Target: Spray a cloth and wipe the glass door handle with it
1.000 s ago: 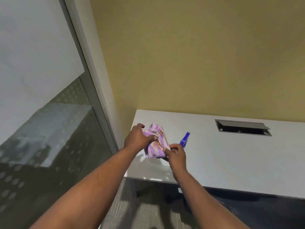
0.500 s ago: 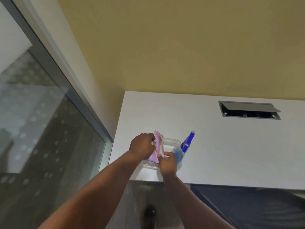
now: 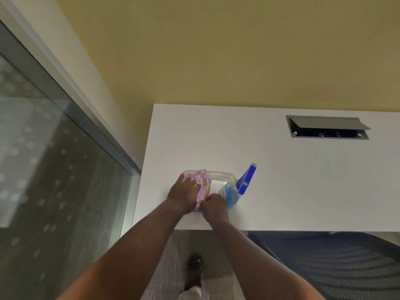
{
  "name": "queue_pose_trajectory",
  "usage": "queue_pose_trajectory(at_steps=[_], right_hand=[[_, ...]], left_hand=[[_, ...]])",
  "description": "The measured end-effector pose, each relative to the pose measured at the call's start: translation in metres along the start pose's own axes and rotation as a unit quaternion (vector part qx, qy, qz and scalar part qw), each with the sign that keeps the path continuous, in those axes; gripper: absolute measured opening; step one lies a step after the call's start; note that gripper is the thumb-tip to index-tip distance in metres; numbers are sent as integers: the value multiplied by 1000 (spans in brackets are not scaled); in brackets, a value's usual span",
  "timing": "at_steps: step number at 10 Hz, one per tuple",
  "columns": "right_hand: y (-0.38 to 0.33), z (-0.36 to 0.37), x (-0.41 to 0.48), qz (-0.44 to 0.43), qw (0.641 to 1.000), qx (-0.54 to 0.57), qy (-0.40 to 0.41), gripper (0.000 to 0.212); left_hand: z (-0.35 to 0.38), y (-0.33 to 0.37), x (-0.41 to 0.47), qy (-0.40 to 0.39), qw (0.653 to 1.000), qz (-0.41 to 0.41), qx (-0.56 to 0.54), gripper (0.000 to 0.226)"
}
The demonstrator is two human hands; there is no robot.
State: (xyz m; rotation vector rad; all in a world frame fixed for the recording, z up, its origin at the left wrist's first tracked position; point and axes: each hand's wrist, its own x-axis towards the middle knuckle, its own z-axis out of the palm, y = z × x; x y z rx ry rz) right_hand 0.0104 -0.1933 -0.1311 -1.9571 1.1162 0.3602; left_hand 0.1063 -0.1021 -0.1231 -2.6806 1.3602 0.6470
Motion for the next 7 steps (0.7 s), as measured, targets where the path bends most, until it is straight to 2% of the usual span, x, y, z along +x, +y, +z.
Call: queue_pose_trajectory(at_steps=[1,2,4,5,7], right_hand=[[-2,-1,-1,-13,999,-30,-10,23],[-2,-5,-7,-33,999,-35,-3,13],[-5,-15,-34,-77,994,-50,53,31],[-5,-24,-52,-94,993,-35,56,33],[7,-35,-98,-210,970,-73,102,36]], left_hand=[[5,0,-4,-18,1000,-7,-5,66],[5,5,-12,-17,1000,-10,6,67],[-20,18,-36,-18,999,-28,9,69],[-28,23,-52,-12,999,-41,15,68],[-37,37,-103,27,996,-78,34,69]])
